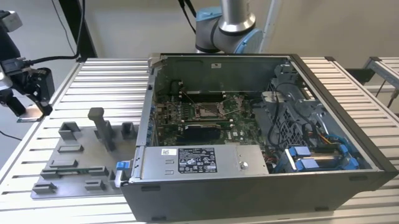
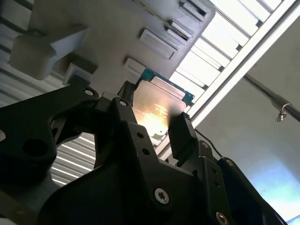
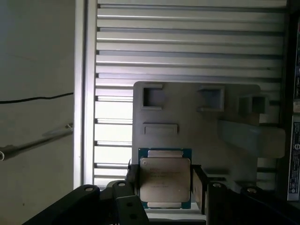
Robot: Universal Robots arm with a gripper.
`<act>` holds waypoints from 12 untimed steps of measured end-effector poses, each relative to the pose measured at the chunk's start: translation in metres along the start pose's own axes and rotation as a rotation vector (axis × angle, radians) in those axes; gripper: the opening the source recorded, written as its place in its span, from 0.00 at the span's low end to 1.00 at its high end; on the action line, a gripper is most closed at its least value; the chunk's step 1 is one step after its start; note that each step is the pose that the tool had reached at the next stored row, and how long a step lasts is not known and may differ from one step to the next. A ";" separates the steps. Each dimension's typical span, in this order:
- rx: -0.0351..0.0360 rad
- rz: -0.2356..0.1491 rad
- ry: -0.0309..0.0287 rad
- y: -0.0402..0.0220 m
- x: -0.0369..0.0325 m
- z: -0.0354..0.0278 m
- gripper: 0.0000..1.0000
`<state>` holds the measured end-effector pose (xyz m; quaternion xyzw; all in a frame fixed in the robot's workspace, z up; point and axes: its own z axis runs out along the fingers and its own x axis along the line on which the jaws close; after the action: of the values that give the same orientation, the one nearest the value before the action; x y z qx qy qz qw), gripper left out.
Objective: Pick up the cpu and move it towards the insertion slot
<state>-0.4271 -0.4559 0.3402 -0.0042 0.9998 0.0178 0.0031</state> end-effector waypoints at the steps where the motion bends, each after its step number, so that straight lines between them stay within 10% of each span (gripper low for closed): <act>1: 0.0000 0.000 -0.0001 0.0001 0.0000 -0.0020 0.00; 12: 0.0000 0.000 0.0000 0.0010 -0.0001 -0.0276 0.00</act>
<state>-0.4271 -0.4558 0.3679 -0.0042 0.9998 0.0177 0.0031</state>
